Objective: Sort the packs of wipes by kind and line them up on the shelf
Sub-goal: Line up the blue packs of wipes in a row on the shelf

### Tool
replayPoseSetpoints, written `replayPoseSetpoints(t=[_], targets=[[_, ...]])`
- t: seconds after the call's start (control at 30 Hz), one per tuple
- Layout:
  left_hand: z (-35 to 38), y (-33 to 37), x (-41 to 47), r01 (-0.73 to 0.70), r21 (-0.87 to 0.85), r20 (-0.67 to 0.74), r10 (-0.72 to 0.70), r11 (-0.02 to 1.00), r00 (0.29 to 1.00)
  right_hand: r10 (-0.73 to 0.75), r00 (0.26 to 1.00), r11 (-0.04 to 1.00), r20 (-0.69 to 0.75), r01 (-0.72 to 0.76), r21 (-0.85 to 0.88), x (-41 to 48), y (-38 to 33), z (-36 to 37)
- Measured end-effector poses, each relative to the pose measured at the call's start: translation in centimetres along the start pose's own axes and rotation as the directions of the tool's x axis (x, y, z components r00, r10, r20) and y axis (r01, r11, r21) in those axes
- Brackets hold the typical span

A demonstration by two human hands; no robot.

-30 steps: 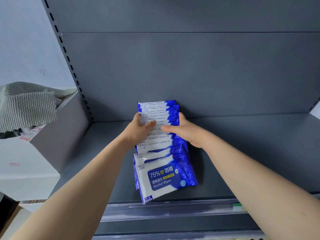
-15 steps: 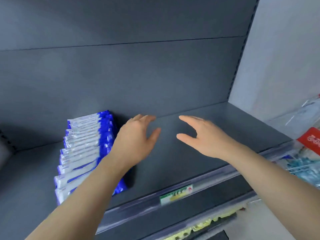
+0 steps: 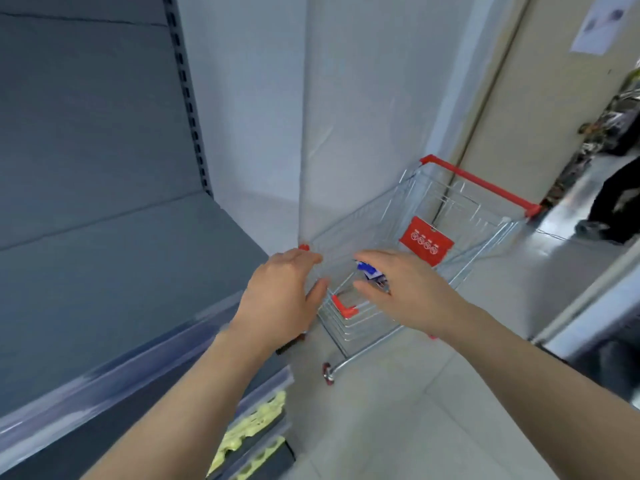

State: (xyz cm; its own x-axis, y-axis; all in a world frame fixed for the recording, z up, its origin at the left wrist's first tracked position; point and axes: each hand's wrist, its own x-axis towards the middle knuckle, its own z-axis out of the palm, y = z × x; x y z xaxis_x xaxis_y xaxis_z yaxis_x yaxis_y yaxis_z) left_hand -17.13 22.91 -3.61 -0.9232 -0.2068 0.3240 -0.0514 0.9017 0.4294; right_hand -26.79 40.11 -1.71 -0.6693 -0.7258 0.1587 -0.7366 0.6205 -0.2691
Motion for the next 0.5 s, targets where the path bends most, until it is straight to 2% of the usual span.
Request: replayPoseSetpoints(t=[0.23,0.5], targets=[[11.2,5.3,11.3,-0.001,0.006,0.128,0.000,1.000,0.992,0.164,0.985,0.986,0.058,-0.163,-0.017,3.4,15.9,-0.2],[23.2,4.6,27.2,0.131,0.002,0.273,-0.127,0.991,0.954,0.260,0.957,0.965,0.129,-0.256,-0.046,14.5,32.3,0.9]])
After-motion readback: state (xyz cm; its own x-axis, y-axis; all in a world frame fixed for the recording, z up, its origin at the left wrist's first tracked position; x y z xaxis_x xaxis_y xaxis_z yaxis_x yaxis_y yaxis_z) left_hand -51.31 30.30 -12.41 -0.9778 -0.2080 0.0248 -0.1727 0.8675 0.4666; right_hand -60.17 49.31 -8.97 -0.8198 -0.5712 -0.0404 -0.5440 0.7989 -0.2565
